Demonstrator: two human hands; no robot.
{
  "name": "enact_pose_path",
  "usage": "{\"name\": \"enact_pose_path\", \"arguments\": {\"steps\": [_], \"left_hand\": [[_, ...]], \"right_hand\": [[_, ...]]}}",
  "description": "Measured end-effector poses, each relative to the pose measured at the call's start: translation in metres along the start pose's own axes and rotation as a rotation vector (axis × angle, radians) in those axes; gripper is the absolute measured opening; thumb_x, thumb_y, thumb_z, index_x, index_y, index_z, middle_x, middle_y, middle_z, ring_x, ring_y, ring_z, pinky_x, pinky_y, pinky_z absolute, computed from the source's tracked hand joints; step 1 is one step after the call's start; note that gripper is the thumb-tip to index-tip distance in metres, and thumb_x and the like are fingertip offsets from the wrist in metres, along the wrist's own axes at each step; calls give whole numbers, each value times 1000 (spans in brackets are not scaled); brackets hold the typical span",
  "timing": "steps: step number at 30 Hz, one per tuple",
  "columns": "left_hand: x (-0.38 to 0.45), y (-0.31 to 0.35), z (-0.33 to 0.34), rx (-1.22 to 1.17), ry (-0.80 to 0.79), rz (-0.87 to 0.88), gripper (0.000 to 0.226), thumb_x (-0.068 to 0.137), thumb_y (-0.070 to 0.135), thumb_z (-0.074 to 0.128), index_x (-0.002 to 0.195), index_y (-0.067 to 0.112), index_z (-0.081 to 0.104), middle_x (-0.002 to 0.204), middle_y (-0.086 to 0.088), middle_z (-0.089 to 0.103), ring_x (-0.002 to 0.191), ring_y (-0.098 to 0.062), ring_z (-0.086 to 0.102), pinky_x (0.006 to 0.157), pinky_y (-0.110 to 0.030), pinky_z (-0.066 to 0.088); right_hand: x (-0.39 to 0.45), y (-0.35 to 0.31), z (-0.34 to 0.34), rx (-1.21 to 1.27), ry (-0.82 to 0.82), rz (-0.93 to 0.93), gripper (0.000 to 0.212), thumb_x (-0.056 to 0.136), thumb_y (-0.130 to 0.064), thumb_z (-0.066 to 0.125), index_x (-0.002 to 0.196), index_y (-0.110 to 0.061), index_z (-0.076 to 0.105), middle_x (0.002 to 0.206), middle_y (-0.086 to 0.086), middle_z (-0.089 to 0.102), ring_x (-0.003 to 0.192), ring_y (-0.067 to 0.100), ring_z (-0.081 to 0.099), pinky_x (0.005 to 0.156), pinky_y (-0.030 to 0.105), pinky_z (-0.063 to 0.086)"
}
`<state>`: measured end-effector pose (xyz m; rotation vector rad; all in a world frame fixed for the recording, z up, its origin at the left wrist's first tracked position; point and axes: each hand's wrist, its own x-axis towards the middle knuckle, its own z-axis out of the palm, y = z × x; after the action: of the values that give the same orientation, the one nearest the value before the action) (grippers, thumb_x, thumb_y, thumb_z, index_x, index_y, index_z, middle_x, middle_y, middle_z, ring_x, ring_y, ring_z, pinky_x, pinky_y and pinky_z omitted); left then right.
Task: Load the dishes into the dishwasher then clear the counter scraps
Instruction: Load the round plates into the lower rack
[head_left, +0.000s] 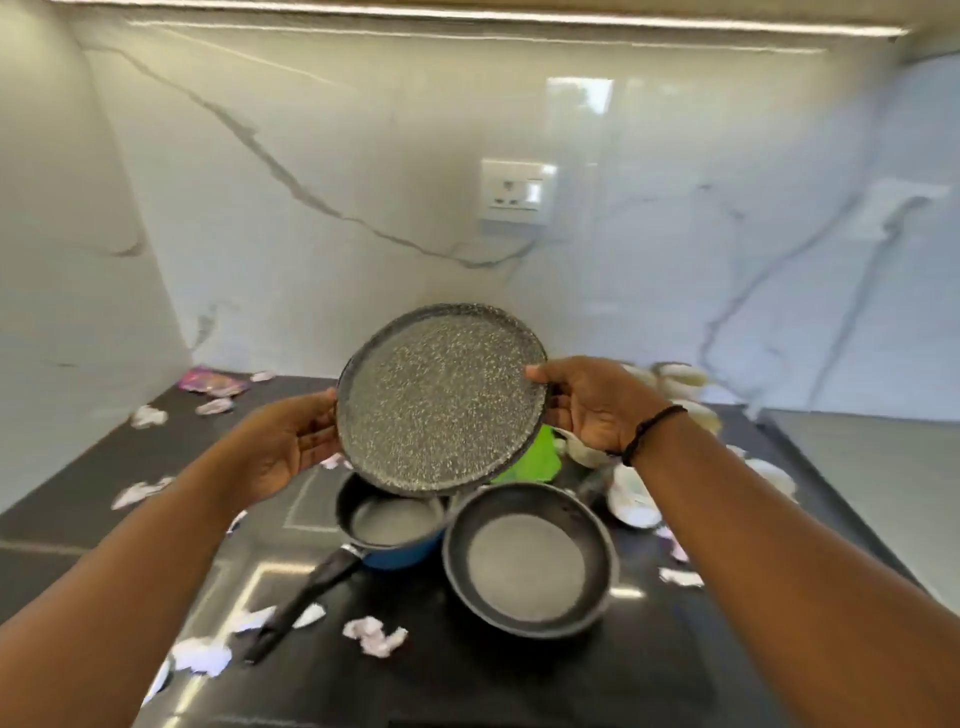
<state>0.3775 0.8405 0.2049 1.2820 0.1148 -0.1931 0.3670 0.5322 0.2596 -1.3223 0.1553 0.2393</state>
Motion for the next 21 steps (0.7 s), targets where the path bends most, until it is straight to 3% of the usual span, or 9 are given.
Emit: {"name": "enact_pose_path", "arguments": {"steps": [6, 9, 13, 17, 21], "left_hand": [[-23, -40, 142, 128, -235, -99, 13, 91, 12, 58, 102, 9, 64, 81, -5, 73, 64, -15, 70, 54, -24, 58], [-46, -65, 215, 191, -379, -129, 10, 89, 8, 58, 98, 9, 62, 79, -6, 73, 61, -16, 69, 54, -28, 59], [-80, -108, 319, 307, -533, -135, 7, 85, 6, 63, 89, 11, 66, 78, -5, 73, 61, -15, 69, 54, -29, 58], [-124, -167, 437, 404, -667, -147, 15, 86, 6, 65, 101, 9, 65, 89, -8, 74, 74, -21, 69, 77, -38, 59], [-190, -245, 559, 482, -740, -181, 17, 88, 6, 65, 104, 5, 62, 87, -10, 73, 68, -18, 68, 64, -30, 58]], "right_hand": [[-115, 17, -131, 1, 262, -85, 20, 91, 0, 53, 109, 4, 62, 97, 15, 69, 79, 23, 65, 80, 36, 57], [-177, 37, -195, 19, 394, -116, 16, 94, 2, 50, 105, 4, 61, 87, 13, 71, 72, 20, 67, 65, 33, 61], [-268, 66, -291, -37, 540, -91, 21, 92, -1, 56, 111, 6, 61, 96, 19, 69, 78, 26, 65, 79, 40, 58], [-363, 93, -393, -10, 693, -67, 18, 89, -1, 61, 106, 2, 64, 97, 17, 72, 78, 27, 70, 65, 32, 59], [-467, 122, -495, 13, 870, -29, 23, 87, -1, 64, 108, 4, 63, 100, 22, 69, 81, 30, 66, 81, 42, 57]]}}
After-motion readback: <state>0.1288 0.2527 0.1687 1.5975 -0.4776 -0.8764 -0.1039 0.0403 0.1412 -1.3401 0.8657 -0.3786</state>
